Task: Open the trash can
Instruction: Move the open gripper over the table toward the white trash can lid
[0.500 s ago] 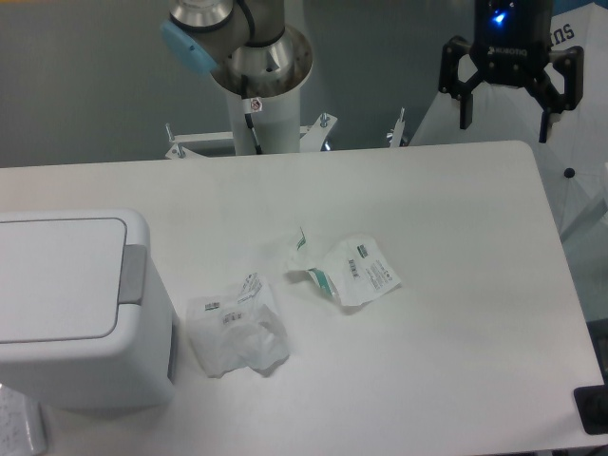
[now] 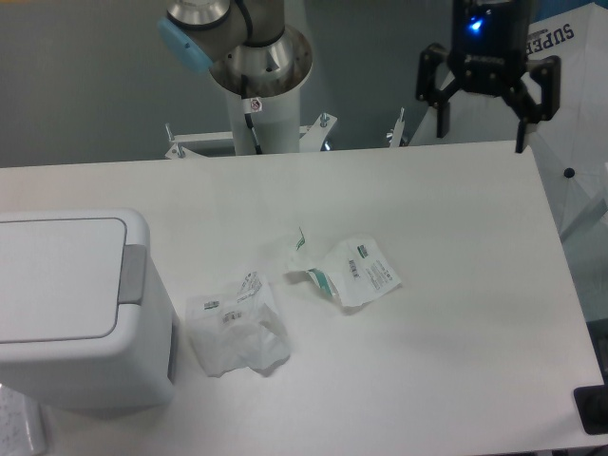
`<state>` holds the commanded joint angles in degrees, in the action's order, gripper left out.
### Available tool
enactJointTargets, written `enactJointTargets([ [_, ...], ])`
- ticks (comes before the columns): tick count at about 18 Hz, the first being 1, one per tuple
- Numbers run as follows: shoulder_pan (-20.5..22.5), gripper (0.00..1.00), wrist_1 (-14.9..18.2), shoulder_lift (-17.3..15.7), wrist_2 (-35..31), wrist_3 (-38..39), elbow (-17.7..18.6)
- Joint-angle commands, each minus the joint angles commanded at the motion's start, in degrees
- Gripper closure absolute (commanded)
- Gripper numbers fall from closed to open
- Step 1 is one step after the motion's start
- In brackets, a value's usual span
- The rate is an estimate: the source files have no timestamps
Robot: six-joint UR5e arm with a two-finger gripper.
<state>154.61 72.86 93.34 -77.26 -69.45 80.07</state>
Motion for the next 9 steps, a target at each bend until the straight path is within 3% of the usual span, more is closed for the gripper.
enactJointTargets([
  [3,-0.3,0.0,-0.3,-0.1,4.3,7.1,-0.3],
  [7,-2.1,0.0,-1.0,0.4,6.7,24.2,-1.9],
  [9,-4.8,0.0,-4.5,0.8,6.9,29.9,-1.8],
])
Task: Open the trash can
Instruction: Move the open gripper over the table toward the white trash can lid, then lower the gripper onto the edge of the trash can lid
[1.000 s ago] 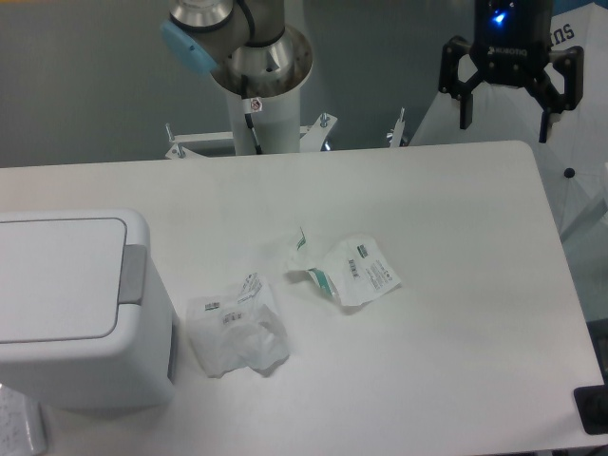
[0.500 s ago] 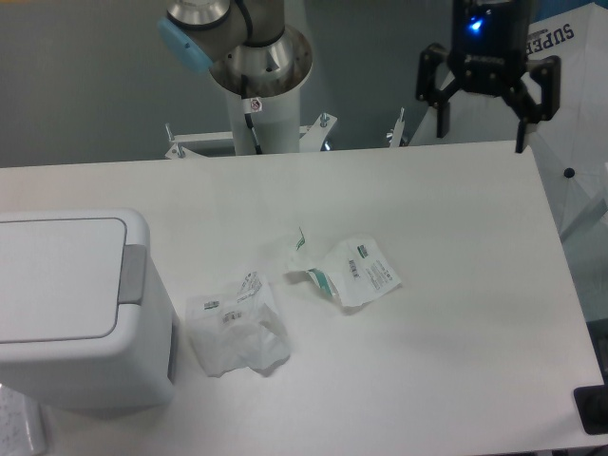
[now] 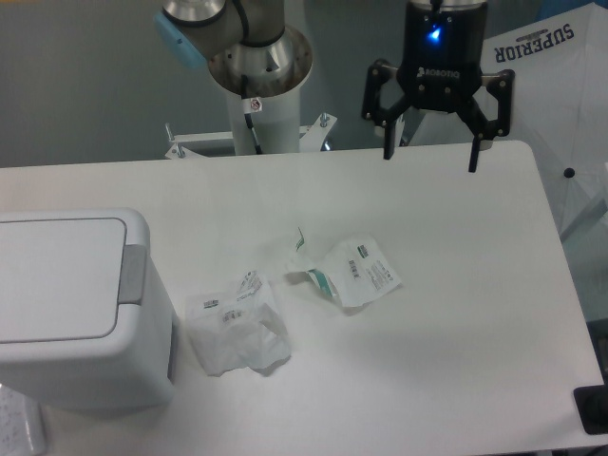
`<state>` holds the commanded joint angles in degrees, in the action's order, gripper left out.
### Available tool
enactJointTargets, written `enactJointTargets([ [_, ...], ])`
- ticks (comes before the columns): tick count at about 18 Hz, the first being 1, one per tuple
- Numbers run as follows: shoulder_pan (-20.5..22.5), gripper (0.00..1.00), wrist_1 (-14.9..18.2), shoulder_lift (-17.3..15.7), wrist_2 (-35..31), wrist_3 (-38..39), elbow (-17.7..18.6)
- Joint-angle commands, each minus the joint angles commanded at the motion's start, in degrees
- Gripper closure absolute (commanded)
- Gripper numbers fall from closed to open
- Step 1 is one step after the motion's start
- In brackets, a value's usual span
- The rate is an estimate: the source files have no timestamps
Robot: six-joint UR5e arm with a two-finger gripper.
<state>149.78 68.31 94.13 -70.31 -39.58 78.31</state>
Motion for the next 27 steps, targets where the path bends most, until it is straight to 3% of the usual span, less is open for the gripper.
enactJointTargets([
  [2,-2.1,0.0,-2.7,0.9,0.3,4.8,0.2],
  [7,-9.2,0.0,-3.1,3.2,1.6,23.5,0.3],
  [8,-9.9,0.0,-4.5,3.5,1.6,25.5,0.3],
  [11,-13.8,0.0,-7.5,5.0,1.2,28.1,1.0],
  [18,-17.9,0.0,-7.6,6.0,-0.3,29.5,2.5],
  [27,-19.9,0.0,-7.7,8.0,-0.4,30.8,3.1],
])
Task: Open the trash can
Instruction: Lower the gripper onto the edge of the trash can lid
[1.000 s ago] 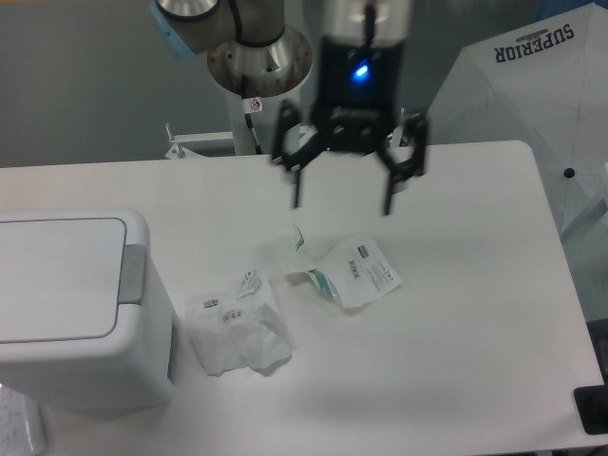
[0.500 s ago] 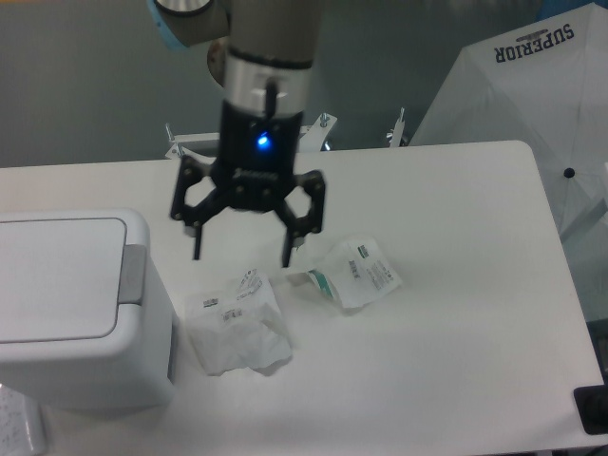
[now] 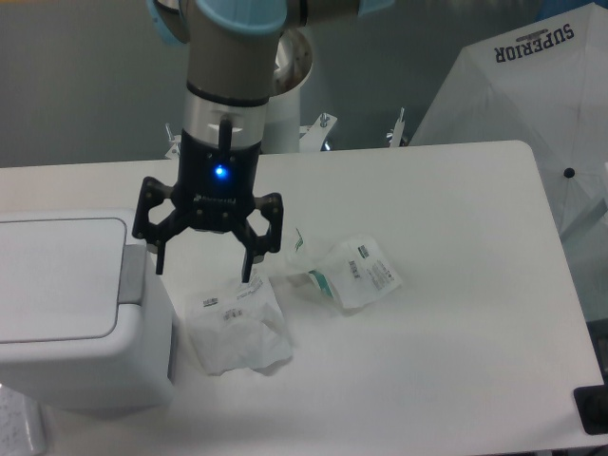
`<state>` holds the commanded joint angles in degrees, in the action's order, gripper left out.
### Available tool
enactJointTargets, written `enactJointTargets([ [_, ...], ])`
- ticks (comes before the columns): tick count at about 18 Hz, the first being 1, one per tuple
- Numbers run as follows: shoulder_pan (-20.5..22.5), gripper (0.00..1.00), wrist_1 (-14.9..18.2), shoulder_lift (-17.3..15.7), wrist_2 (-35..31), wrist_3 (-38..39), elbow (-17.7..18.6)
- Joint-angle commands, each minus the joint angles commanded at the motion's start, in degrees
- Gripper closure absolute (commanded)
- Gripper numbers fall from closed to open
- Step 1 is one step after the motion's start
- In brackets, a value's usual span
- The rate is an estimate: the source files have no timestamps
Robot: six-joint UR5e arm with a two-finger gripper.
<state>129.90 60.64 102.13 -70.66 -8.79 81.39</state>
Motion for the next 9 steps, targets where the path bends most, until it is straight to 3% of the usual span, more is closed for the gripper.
enactJointTargets([
  [9,-1.0,0.0,-0.3,0.0,0.2,0.2,2.5],
])
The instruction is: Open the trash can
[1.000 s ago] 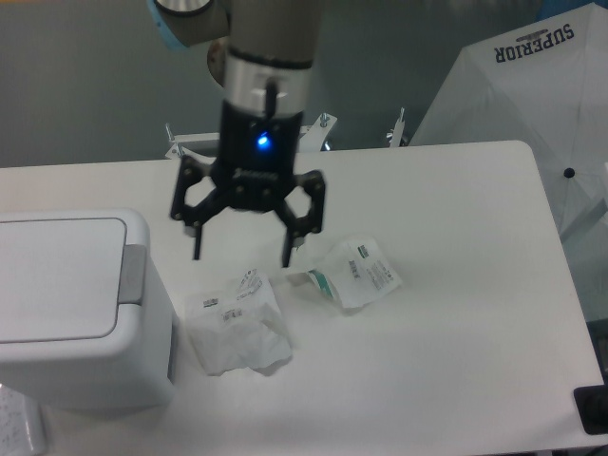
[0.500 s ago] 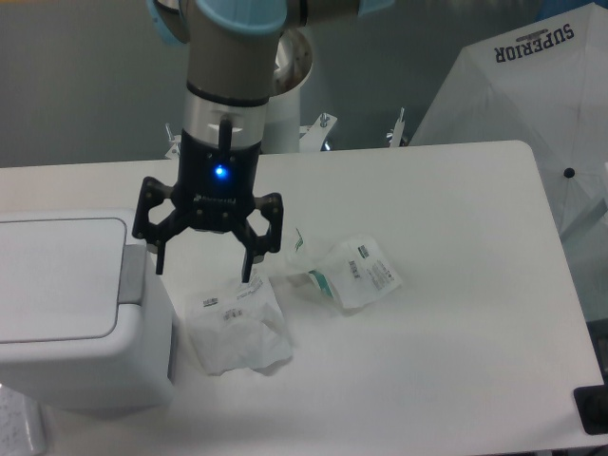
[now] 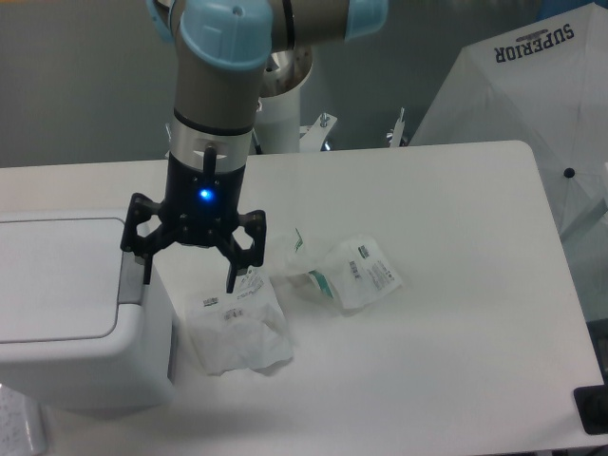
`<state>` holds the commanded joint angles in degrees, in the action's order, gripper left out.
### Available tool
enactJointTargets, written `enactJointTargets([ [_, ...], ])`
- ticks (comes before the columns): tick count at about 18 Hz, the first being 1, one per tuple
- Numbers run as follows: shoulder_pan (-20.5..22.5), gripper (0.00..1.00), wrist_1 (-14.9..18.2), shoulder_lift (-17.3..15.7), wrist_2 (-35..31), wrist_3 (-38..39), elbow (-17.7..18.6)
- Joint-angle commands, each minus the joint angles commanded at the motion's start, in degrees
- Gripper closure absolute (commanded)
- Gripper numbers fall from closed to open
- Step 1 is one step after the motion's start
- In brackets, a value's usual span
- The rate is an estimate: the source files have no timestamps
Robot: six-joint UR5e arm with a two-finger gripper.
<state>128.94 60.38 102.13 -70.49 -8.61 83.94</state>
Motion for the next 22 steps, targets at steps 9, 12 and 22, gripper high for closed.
enactJointTargets([
  [9,-0.5,0.0,-0.1,0.2,0.2,0.9,0.2],
  [12,-0.5,0.0,-0.1,0.2,0.2,0.9,0.3],
  [22,-0.5,0.0,-0.2,0.3,0.1,0.9,0.5],
])
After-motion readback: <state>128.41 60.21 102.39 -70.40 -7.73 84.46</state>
